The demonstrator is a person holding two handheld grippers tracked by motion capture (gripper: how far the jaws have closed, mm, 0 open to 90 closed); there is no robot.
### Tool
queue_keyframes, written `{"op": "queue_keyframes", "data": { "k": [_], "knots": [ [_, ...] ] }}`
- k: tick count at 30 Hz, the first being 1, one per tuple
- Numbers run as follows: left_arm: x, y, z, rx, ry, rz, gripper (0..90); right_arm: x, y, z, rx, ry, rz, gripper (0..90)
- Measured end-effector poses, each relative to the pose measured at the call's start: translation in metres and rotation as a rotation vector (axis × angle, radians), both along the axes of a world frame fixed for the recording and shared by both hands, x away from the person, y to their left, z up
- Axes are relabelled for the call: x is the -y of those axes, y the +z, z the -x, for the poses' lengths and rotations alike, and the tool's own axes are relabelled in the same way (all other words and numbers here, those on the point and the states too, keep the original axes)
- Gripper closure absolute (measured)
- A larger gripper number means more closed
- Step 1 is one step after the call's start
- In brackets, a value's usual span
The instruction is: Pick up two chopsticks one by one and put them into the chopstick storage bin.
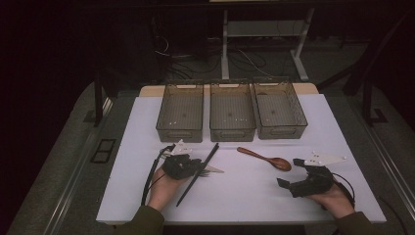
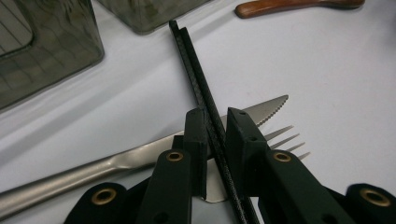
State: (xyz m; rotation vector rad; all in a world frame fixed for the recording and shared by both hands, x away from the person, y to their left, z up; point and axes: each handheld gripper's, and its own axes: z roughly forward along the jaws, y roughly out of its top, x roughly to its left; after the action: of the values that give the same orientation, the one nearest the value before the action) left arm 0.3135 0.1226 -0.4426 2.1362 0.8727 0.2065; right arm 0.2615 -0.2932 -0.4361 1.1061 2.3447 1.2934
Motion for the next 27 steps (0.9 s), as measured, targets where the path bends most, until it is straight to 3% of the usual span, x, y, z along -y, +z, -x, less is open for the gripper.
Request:
{"op": "queue_keyframes", "data": {
  "k": [27],
  "knots": [
    [0.0025,-0.0029,0.0007,0.004,0.031,-0.012,77.5,0.0004,0.0003,-0.0002,-0.003,-0.005,-0.003,1.1]
  ]
}}
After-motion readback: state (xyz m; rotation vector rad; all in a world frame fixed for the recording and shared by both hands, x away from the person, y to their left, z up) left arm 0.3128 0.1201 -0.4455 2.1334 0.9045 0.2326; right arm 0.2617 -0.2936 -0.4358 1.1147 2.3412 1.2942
